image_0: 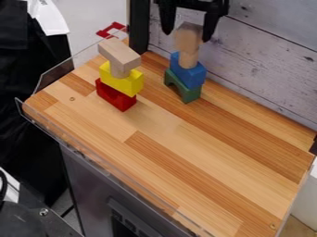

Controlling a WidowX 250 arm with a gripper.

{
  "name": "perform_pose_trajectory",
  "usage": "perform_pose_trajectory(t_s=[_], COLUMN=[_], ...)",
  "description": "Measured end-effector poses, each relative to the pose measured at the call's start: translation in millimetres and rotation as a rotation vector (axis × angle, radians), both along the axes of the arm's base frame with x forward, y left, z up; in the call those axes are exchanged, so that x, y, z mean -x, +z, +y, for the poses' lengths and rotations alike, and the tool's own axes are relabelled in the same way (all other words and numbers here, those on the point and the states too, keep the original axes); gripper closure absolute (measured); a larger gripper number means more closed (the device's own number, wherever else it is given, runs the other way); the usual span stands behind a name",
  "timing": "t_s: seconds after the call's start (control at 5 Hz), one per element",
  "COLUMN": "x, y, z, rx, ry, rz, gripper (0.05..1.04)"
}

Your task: Put the square on top of the cyliner

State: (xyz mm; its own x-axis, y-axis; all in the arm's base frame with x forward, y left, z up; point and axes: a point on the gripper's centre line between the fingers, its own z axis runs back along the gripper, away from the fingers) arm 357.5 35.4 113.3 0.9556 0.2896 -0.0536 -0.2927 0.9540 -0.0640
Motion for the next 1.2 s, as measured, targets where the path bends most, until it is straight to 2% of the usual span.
perform_pose_trajectory(t_s=[0.2, 0.4, 0.6, 0.8, 1.0, 1.2], x=[3.2, 12.1, 26.2, 47.9, 69.2, 77.6], y=[7.1, 30.6, 53.3, 59.8, 48.5, 31.8], z=[-0.9, -4.7, -26.5, -64.1, -96.7, -111.3], rx=[-0.003, -0.03, -0.08, -0.118, -0.118, -0.069], ry=[-0.001, -0.008, -0.063, -0.155, -0.209, -0.207], rz=[-0.024, -0.07, -0.082, -0.062, -0.037, -0.02], gripper=[0.083, 0.083, 0.083, 0.083, 0.083, 0.083])
